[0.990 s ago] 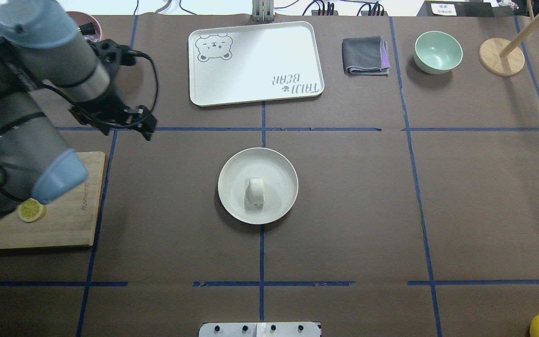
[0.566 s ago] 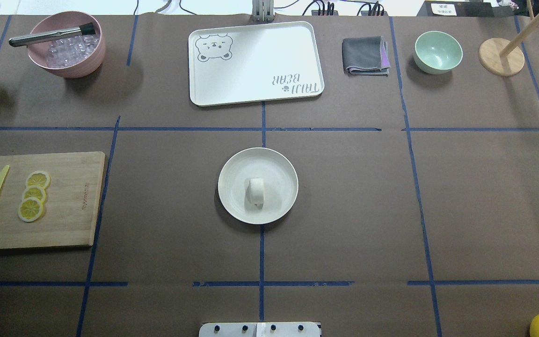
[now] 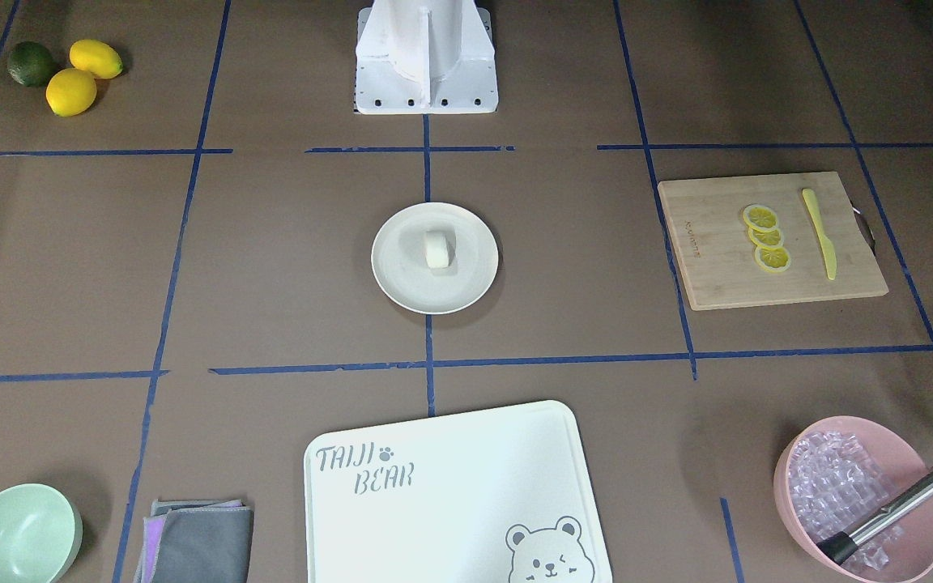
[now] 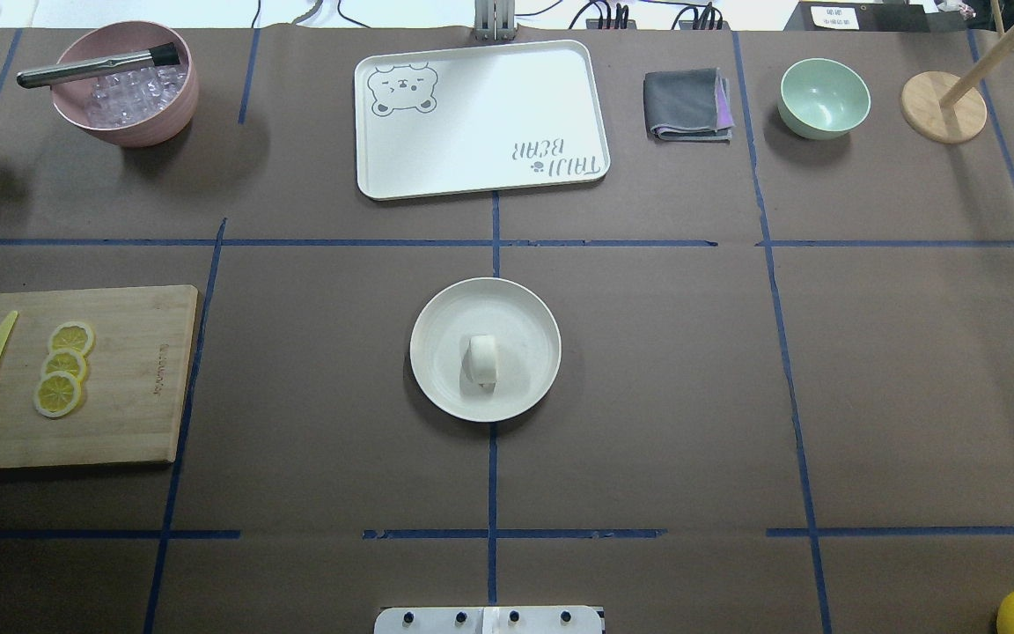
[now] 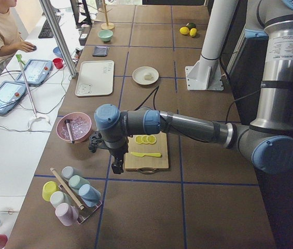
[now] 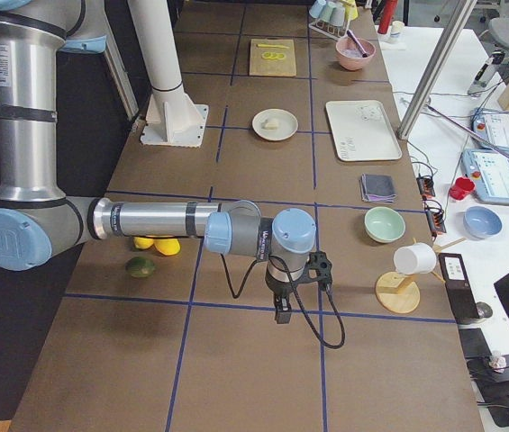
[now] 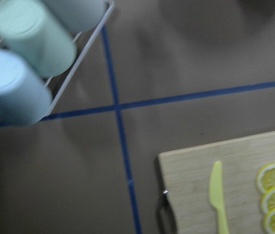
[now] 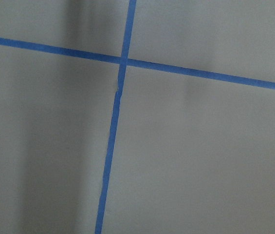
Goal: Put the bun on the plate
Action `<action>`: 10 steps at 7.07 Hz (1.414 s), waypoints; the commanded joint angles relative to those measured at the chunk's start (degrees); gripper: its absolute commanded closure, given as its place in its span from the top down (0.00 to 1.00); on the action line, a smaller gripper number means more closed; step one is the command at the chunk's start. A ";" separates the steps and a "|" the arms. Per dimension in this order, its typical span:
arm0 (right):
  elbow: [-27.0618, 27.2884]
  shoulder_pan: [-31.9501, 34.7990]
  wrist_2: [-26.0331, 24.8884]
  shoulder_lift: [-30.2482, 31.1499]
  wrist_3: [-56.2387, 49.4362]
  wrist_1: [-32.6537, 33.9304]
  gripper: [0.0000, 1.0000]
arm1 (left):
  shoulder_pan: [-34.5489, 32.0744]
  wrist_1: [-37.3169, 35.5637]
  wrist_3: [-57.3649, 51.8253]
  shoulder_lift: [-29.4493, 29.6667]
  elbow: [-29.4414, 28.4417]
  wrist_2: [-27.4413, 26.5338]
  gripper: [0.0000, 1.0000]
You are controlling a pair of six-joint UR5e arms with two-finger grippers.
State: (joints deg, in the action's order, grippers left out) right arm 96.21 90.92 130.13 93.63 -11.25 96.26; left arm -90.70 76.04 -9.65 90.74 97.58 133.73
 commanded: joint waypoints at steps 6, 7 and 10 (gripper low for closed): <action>0.29 0.05 0.03 0.06 0.00 -0.02 1.00 | -0.36 1.21 -0.45 -2.76 -1.16 0.30 1.00; 0.29 0.05 0.03 0.06 0.00 -0.02 1.00 | -0.27 1.12 -0.45 -2.93 -1.16 0.30 1.00; 0.20 -0.04 0.03 0.06 0.00 -0.02 1.00 | -0.27 1.12 -0.37 -3.02 -1.25 0.57 1.00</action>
State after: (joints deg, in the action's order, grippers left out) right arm 96.49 90.90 130.17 93.69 -11.25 96.24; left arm -90.97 77.13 -10.05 87.76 96.39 134.21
